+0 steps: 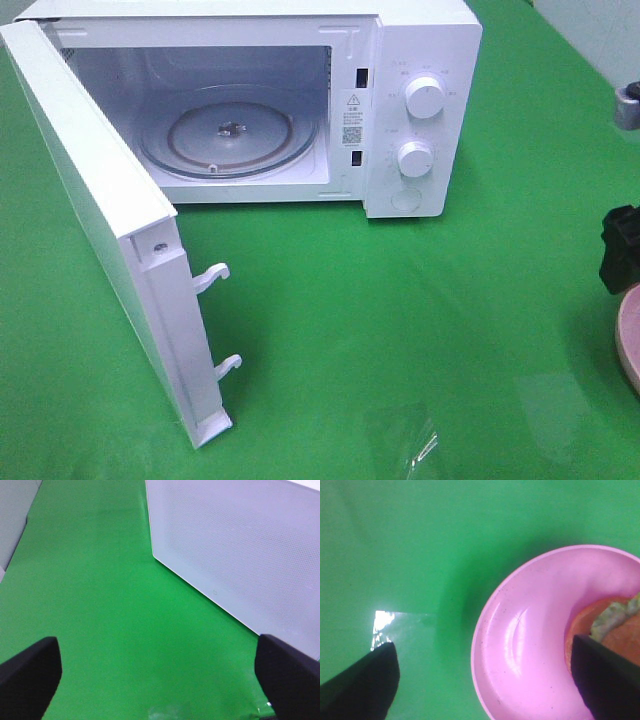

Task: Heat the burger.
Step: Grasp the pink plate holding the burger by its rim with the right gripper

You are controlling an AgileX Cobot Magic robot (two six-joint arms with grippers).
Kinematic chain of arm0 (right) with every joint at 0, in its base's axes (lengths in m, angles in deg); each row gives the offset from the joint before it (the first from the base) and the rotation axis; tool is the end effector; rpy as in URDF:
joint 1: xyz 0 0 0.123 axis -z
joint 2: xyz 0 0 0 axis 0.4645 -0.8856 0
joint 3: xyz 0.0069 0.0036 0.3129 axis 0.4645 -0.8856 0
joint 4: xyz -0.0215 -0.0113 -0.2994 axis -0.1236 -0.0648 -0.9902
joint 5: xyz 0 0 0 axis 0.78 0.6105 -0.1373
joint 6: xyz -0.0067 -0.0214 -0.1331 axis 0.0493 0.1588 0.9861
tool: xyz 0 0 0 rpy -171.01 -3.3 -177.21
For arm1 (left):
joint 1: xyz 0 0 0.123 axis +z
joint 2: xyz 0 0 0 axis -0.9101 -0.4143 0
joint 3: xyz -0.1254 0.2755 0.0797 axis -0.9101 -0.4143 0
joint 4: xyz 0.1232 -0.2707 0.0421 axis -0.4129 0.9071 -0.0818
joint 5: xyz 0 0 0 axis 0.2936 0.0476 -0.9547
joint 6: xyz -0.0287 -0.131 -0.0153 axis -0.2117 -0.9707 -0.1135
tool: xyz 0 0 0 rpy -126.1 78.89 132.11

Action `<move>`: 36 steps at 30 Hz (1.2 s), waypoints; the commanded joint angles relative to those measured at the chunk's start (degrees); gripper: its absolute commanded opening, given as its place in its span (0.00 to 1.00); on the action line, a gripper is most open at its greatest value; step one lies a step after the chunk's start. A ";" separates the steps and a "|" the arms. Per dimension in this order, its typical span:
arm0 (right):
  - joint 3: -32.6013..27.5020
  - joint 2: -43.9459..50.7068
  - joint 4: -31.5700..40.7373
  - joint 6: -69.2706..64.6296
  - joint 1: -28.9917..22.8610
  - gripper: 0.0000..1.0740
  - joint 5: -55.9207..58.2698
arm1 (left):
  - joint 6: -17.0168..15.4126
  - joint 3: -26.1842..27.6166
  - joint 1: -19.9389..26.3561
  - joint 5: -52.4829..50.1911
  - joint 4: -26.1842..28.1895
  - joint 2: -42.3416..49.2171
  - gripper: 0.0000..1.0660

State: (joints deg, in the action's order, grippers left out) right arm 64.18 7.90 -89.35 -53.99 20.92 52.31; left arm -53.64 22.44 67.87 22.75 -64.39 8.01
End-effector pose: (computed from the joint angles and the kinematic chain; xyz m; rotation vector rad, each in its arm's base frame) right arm 0.2857 0.0176 0.1921 -0.3183 2.7874 -0.1704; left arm 0.0454 -0.0166 0.2887 0.1671 2.0081 -0.0347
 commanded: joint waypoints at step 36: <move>-5.10 -23.26 -0.17 -0.63 4.13 0.71 -13.35 | -0.11 -0.11 -0.17 0.40 0.17 0.29 0.92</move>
State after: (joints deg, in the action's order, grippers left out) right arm 59.25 -14.22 -89.35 -54.62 24.87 40.10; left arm -53.64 22.44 67.87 22.75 -64.39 8.01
